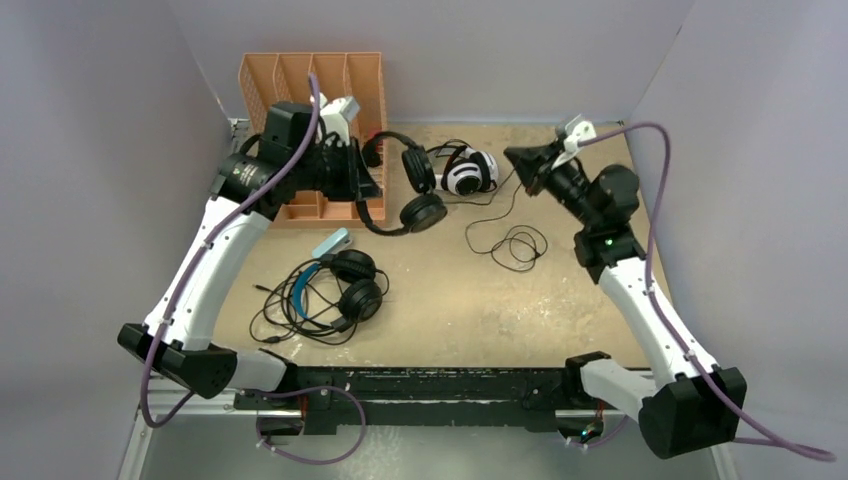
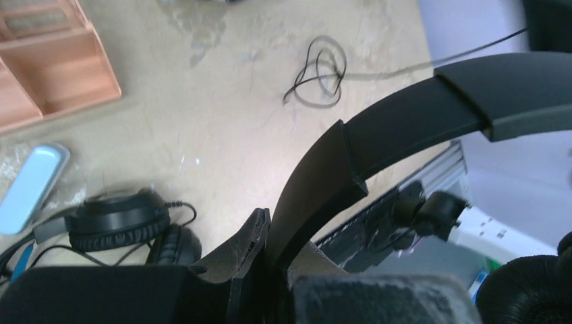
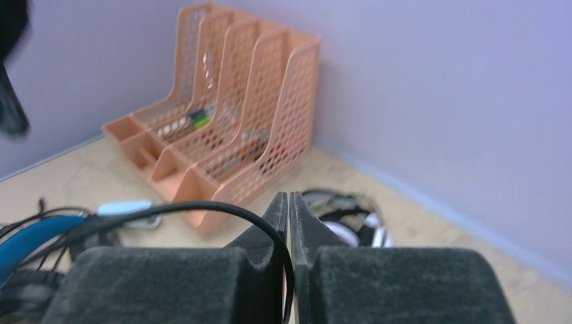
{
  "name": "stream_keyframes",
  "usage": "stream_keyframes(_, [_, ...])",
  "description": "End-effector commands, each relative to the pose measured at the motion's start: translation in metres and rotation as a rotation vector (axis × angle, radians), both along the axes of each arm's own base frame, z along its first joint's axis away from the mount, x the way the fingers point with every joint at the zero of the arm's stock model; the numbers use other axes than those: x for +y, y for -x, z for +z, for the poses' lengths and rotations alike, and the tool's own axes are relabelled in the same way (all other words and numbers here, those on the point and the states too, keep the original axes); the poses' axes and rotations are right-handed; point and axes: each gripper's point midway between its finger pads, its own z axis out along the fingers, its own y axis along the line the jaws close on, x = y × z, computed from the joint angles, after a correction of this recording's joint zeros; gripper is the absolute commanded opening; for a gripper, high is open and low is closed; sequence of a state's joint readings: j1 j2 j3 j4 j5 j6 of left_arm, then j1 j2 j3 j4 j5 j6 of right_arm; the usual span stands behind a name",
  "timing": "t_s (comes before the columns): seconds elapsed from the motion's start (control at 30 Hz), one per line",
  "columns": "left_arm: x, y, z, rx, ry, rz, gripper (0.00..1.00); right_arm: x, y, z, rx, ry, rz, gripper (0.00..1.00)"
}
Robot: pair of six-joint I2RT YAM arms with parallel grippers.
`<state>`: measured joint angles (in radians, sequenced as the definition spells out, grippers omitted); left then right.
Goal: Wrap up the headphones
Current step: Wrap the headphones cable around the headphones.
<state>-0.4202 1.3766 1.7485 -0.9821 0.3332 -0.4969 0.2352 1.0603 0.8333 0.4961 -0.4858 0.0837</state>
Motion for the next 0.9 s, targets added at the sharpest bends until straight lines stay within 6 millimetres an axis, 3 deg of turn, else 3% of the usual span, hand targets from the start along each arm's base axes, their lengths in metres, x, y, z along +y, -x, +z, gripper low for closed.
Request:
stream_keyframes(0.0, [-0.019,0.018,-0.011,-0.055,0.012,-0.178,0.0,-0.004,-0.013,0.05,-0.082,0.104,0.002,0.03])
stream_keyframes(0.17, [-0.064,0.058,-0.017,-0.079,0.012,-0.353,0.0,0.018,-0.048,0.047,0.046,0.059,0.084,0.03])
stream_keyframes(0.27, [-0.078,0.073,-0.02,-0.075,0.026,-0.409,0.0,0.036,-0.066,0.045,0.119,0.011,0.17,0.03])
stream_keyframes(0.33, [-0.086,0.08,-0.01,-0.101,0.079,-0.434,0.0,0.052,-0.073,0.036,0.163,0.008,0.245,0.03])
stream_keyframes(0.57, [-0.116,0.077,0.051,-0.198,0.341,-0.46,0.0,0.11,-0.05,-0.011,0.306,-0.096,0.438,0.09])
stream_keyframes(0.73, [-0.124,0.07,0.084,-0.244,0.453,-0.425,0.0,0.129,-0.033,-0.026,0.372,-0.205,0.511,0.11])
stream_keyframes(0.87, [-0.112,0.04,0.121,-0.334,0.513,-0.216,0.0,0.142,-0.01,-0.033,0.403,-0.345,0.633,0.11])
